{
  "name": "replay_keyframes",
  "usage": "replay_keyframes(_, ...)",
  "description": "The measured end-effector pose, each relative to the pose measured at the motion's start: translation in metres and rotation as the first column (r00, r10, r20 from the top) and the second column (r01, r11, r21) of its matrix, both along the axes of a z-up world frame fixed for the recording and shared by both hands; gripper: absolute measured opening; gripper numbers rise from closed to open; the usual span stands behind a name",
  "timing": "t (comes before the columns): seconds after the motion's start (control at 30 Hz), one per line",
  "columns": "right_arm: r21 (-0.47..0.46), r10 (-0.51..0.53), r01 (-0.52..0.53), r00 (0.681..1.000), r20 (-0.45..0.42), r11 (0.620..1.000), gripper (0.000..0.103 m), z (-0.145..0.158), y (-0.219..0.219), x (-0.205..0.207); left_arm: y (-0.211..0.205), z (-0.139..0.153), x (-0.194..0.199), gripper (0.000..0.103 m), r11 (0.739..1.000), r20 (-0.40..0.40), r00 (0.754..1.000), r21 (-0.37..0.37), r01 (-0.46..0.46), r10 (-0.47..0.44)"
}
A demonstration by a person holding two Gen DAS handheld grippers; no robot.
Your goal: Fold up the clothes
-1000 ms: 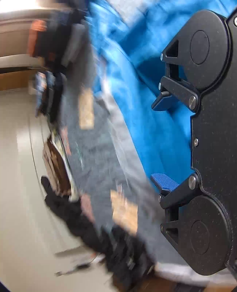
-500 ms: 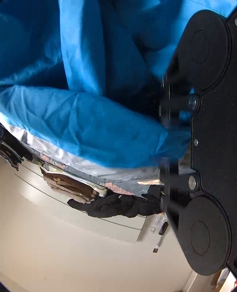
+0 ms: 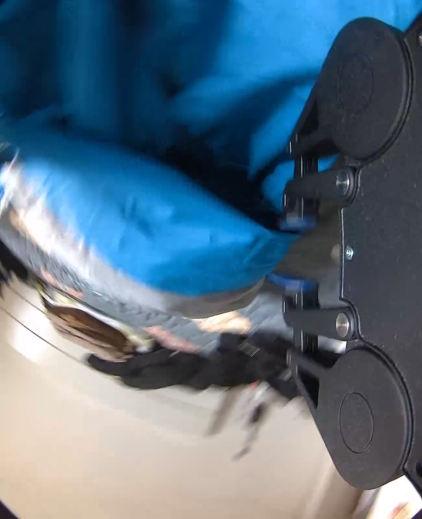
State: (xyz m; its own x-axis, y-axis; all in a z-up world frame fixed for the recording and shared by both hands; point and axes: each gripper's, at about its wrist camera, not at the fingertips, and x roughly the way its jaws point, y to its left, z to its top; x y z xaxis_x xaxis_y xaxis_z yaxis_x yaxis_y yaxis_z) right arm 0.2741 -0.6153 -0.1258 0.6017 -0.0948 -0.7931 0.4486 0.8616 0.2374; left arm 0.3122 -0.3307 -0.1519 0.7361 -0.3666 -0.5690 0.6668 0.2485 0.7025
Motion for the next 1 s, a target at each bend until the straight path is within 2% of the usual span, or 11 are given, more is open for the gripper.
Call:
replay_keyframes(0.03, 0.013, -0.006, 0.006, 1.0, 0.011, 1.0, 0.055, 0.004, -0.004, -0.005, 0.001, 0.019, 0.0, 0.072, 0.997, -0.078, 0.997, -0.067, -0.027, 0.022)
replay_keyframes(0.1, 0.03, -0.018, 0.017, 0.999, 0.039, 0.999, 0.055, 0.013, -0.01, -0.019, -0.004, 0.056, -0.006, 0.074, 0.977, -0.18, 0.983, -0.215, -0.011, -0.028)
replay_keyframes(0.27, 0.056, -0.059, 0.054, 0.994, 0.097, 0.997, 0.055, 0.031, -0.025, -0.057, -0.067, 0.114, -0.006, 0.074, 0.909, -0.293, 0.925, -0.401, 0.111, -0.242)
replay_keyframes(0.33, 0.063, -0.086, 0.08, 0.991, 0.107, 0.995, 0.055, 0.035, -0.029, -0.069, -0.108, 0.122, 0.003, 0.072, 0.893, -0.358, 0.885, -0.433, 0.124, -0.296)
replay_keyframes(0.4, 0.068, -0.112, 0.105, 0.986, 0.122, 0.992, 0.055, 0.039, -0.032, -0.082, -0.149, 0.124, 0.012, 0.072, 0.881, -0.43, 0.825, -0.446, 0.157, -0.365)
replay_keyframes(0.53, 0.081, -0.139, 0.128, 0.979, 0.146, 0.988, 0.055, 0.048, -0.034, -0.113, -0.223, 0.095, 0.028, 0.072, 0.889, -0.581, 0.688, -0.401, 0.223, -0.434)
replay_keyframes(0.63, 0.09, -0.145, 0.133, 0.979, 0.144, 0.987, 0.056, 0.049, -0.031, -0.138, -0.263, 0.066, 0.027, 0.072, 0.902, -0.659, 0.615, -0.33, 0.28, -0.432)
replay_keyframes(0.73, 0.116, -0.157, 0.142, 0.978, 0.14, 0.983, 0.056, 0.048, -0.025, -0.165, -0.287, 0.03, 0.024, 0.071, 0.915, -0.713, 0.586, -0.21, 0.345, -0.385)
replay_keyframes(0.8, 0.142, -0.168, 0.149, 0.976, 0.137, 0.979, 0.056, 0.045, -0.018, -0.183, -0.302, 0.009, 0.022, 0.07, 0.911, -0.738, 0.577, -0.125, 0.392, -0.35)
replay_keyframes(0.9, 0.18, -0.184, 0.16, 0.974, 0.129, 0.971, 0.057, 0.039, -0.01, -0.205, -0.312, -0.013, 0.018, 0.075, 0.895, -0.742, 0.591, -0.025, 0.445, -0.315)
replay_keyframes(1.0, 0.217, -0.2, 0.171, 0.972, 0.123, 0.961, 0.057, 0.032, -0.002, -0.224, -0.318, -0.025, 0.017, 0.086, 0.898, -0.757, 0.593, 0.019, 0.439, -0.274)
